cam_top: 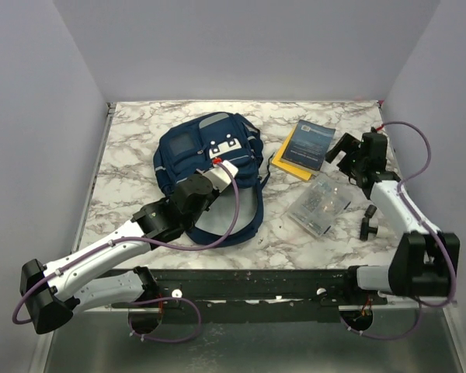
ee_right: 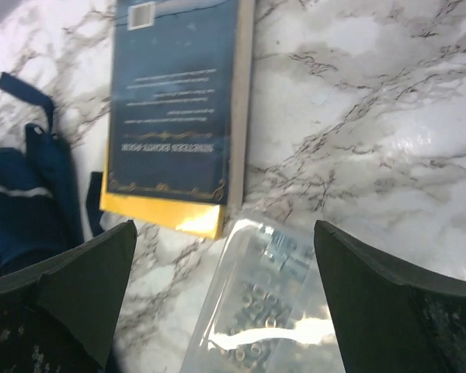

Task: Pack the student bag
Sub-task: Pick up the book from the center of the board.

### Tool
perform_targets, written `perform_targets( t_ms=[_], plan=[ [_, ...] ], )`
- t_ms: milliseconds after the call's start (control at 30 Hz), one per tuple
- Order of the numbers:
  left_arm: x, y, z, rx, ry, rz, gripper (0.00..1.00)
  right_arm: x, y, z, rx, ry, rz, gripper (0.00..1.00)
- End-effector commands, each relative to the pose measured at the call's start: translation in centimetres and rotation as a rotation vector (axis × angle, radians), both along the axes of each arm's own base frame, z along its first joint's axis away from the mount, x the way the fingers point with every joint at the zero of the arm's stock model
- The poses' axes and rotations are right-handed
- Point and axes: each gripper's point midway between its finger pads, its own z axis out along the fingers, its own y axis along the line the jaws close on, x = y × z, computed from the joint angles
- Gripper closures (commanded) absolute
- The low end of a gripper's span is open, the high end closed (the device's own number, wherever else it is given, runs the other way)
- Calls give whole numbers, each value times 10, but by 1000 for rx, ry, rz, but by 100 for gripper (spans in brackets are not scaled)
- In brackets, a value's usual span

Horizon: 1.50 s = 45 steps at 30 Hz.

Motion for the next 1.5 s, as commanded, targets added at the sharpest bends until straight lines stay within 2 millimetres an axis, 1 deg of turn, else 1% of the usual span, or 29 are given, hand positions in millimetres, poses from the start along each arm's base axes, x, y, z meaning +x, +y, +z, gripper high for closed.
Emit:
perform_targets(
  t_ms=[0,67,100,133,200,267,333,400,433,500,567,600,633,700,800,900,933,967,1033,1133,1167,1200,1267,1333,1433,1467],
  plan=[
    [9,9,19,-18,-44,70,100,40,14,-25,182,0,122,0],
    [8,8,18,-18,-41,65,100,60,17,-43,215,17,148,0],
    [8,7,17,-17,-38,62,100,67,16,-59,238,52,149,0],
    [8,7,16,-17,-36,58,100,72,17,-73,268,80,152,1],
    [8,5,16,-19,-32,50,100,80,18,-91,320,115,159,3],
    [8,3,14,-16,-28,45,100,84,22,-101,358,112,179,6],
    [8,2,13,-12,-24,40,100,84,23,-111,383,122,173,8],
    [8,1,12,-7,-22,36,100,86,22,-117,389,121,160,11],
    [9,1,12,-5,-22,36,100,86,22,-120,393,125,155,14],
    [8,1,12,-4,-21,35,100,87,22,-125,408,136,159,23],
    [8,1,13,-7,-22,34,100,87,22,-131,427,150,154,33],
    [8,1,12,-7,-22,33,100,87,21,-134,436,153,148,40],
    [8,1,12,-5,-20,33,100,87,20,-137,445,156,142,45],
    [8,0,12,-6,-20,31,100,87,16,-140,462,157,128,49],
    [8,0,9,-1,-14,30,100,88,8,-137,476,142,114,61],
    [9,-1,8,3,-10,28,100,88,-5,-128,482,117,89,79],
    [9,-1,8,3,-9,29,100,88,-11,-123,484,106,78,82],
    [8,-1,7,3,-8,28,100,88,-18,-121,489,98,66,83],
    [8,-2,7,3,-6,25,100,88,-28,-116,493,81,60,83],
    [8,-4,7,3,-1,20,100,87,-32,-118,490,83,75,84],
    [8,-3,6,2,-1,20,100,86,-31,-119,495,86,85,82],
    [8,-3,6,1,0,22,100,85,-30,-120,499,87,94,74],
    [8,-4,5,3,1,19,100,82,-29,-122,501,85,93,52],
    [8,-6,6,2,6,12,100,79,-28,-125,513,82,87,37],
    [7,-5,5,-4,9,10,100,73,-22,-131,551,86,91,26],
    [7,-6,5,-3,8,9,100,72,-21,-133,558,83,88,24]
  ],
)
